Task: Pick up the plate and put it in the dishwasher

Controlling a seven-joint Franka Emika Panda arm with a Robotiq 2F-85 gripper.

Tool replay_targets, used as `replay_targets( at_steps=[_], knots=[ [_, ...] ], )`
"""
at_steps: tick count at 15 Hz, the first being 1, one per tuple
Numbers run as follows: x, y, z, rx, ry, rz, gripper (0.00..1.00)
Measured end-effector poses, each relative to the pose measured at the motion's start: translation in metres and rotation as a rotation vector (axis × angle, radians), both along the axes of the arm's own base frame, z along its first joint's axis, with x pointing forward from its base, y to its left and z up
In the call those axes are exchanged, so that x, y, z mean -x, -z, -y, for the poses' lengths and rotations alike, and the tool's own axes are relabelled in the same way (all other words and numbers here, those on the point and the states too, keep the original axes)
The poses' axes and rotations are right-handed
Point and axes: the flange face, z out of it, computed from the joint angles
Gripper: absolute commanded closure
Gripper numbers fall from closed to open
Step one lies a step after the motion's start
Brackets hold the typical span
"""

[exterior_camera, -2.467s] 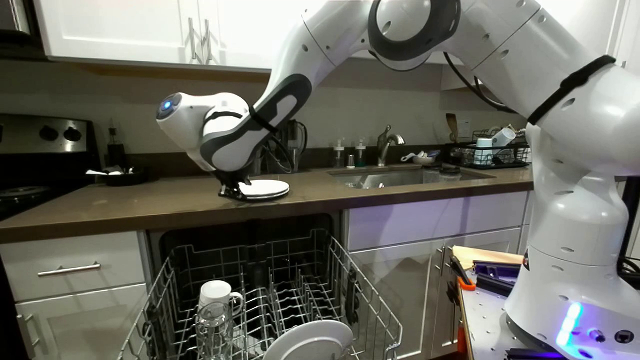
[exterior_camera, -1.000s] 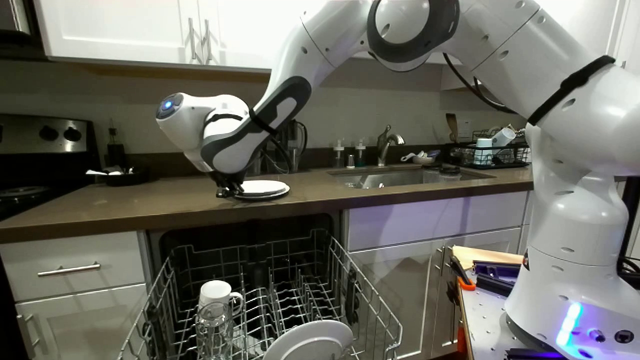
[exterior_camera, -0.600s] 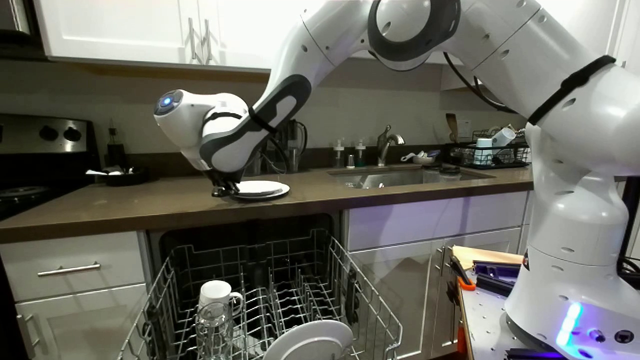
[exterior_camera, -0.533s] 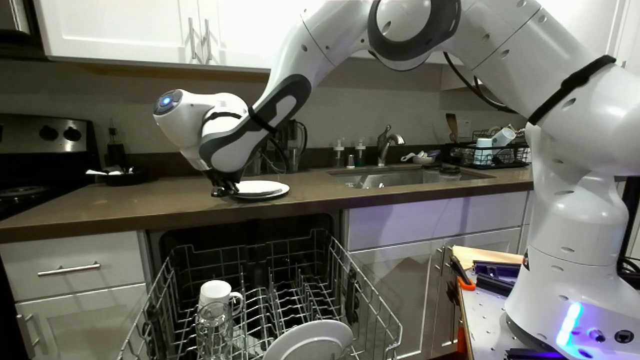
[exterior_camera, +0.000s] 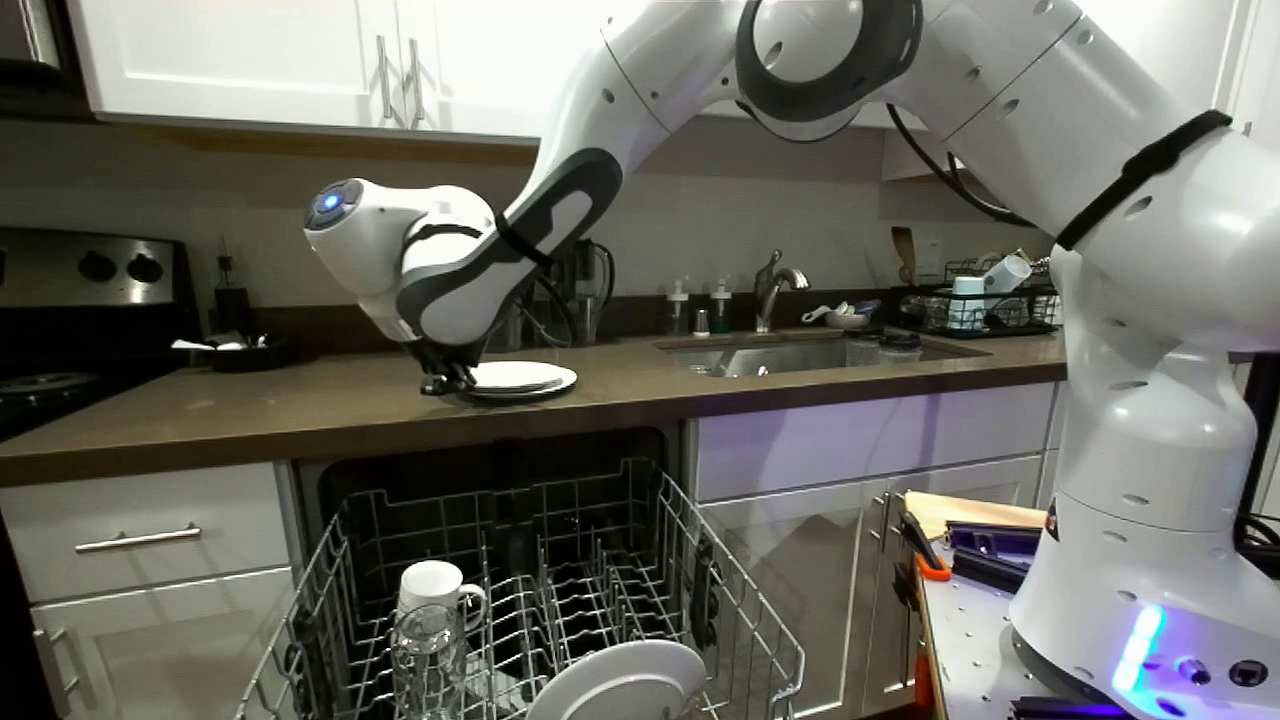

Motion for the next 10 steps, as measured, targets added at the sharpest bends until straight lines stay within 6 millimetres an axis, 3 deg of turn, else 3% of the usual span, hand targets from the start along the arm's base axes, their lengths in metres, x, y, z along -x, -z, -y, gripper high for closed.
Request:
replay_targets(
  at_steps=[5,6,8,10],
  knots=[
    [0.0003,0.0009,-0.0019,0.001,-0.002,-0.002,0.93],
    [0.0004,0.0012,-0.0025,0.001,-0.003,-0.002,0.88],
    [0.0006,0.0017,-0.0038,0.001,-0.005,-0.003,0.63],
    [0.0011,0.0031,-0.0062,0.002,-0.008,-0.006,0.56]
  ],
)
